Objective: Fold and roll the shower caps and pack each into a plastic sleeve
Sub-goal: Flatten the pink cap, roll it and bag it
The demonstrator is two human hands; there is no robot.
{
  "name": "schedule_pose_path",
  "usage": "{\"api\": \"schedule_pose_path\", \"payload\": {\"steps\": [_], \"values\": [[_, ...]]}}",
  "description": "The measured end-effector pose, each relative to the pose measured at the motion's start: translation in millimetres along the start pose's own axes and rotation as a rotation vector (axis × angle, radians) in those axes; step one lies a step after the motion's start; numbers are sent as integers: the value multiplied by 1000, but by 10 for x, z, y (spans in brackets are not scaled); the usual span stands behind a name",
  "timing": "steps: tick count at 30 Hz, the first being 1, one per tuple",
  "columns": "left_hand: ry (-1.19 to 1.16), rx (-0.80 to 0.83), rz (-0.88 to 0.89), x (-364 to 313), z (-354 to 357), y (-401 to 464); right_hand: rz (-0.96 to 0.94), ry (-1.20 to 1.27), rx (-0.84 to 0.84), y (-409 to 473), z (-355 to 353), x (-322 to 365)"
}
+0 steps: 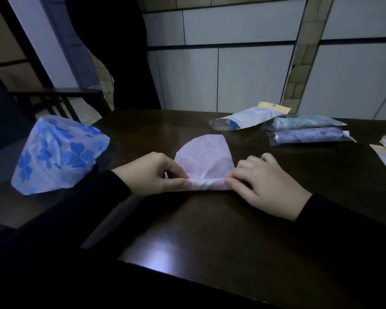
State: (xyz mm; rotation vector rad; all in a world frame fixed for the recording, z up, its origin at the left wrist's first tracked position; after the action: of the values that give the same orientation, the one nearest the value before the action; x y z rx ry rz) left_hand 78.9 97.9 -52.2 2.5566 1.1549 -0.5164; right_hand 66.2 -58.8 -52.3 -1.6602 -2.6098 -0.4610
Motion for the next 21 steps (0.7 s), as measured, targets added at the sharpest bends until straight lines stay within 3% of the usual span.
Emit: {"api": "schedule_pose_path", "payload": {"steps": [9,15,19,21], "values": [[-8,14,-103,101,-3,75,167,74,-28,33,63,-141],[110,-144,72,1,-88,51,4,86,-212,3,-140,-10],[136,-203,261,-135,-57,-15,-74,44,-161,-8,-93,12],[123,-206,266,-96,-21,-49,-38,-3,-77,16,-18,-33]]}}
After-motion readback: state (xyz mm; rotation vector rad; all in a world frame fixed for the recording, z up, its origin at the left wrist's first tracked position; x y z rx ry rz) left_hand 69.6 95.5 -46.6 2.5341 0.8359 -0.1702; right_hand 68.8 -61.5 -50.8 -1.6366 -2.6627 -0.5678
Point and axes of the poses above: each hand's wrist, its own y-axis towards the middle knuckle, its own z-axis out of the palm, x = y × z, the point moved 10 cm from there along y, towards the middle knuckle, and after that the axes turned 13 degrees about z, right-handed, at the moved point
